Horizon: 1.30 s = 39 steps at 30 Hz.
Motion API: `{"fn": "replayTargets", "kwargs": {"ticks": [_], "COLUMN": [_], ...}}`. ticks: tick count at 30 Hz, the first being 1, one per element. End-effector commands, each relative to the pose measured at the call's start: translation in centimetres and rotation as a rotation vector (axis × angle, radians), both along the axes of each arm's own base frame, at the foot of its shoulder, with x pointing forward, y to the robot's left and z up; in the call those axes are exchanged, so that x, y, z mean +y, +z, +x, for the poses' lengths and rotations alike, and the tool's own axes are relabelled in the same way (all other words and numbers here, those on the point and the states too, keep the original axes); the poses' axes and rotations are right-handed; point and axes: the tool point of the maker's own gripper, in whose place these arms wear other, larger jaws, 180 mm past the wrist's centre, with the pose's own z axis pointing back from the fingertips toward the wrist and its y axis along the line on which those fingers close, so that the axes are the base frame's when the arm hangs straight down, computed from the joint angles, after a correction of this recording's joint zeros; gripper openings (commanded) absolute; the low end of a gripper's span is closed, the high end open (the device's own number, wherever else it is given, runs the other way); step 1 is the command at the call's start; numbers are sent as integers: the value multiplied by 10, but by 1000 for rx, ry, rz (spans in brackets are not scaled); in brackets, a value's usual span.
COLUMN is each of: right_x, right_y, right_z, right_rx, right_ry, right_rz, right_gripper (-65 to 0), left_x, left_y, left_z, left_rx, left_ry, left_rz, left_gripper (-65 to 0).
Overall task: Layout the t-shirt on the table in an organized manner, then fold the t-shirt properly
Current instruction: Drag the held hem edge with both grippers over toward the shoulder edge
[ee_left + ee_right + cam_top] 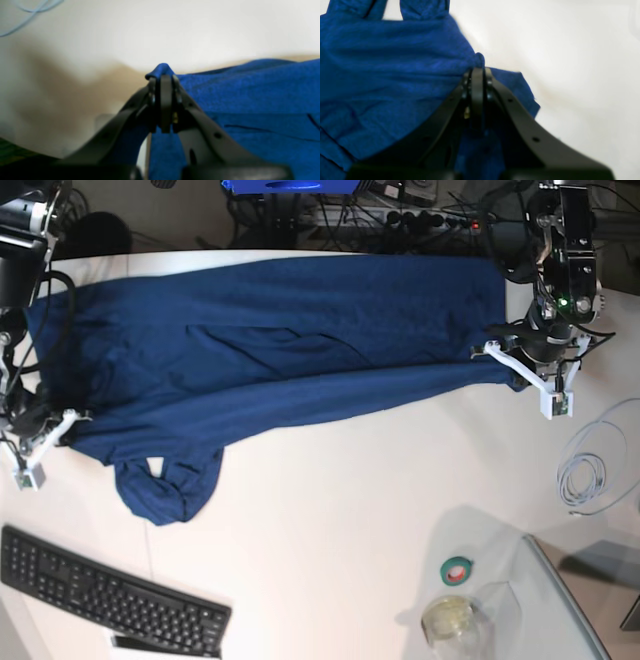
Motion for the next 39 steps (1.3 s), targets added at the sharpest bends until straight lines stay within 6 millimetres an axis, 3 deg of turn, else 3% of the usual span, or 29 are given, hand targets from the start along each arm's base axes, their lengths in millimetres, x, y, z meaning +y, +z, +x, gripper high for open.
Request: {"fn": "replayTargets", "kwargs": {"ticks": [1, 10, 26, 31, 34, 39], "right_x": [-12, -32, -30, -18, -25, -23], "right_y": [19, 16, -8, -20, -14, 4], "right_z": [15, 2, -34, -46, -50, -47], "right_rx": [-64, -12, 130, 155, 130, 106], "right_ry": [-10, -105, -99, -96, -130, -116], "right_rz": [-19, -17, -18, 6, 8, -23], "right_gripper": [-650, -650, -650, -650, -650, -650], "left_x": [4, -1, 5, -17, -27, -27], "left_y": [11, 13, 25, 12, 8, 13], "left_z": [9, 11, 16, 12, 12, 20], "left_rx": [-43, -40, -59, -14, -7, -22], "left_ry": [-3, -42, -64, -146, -173, -181], "left_rz": [15, 28, 57, 53, 43, 50], "left_gripper": [-650, -650, -650, -650, -650, -650]}}
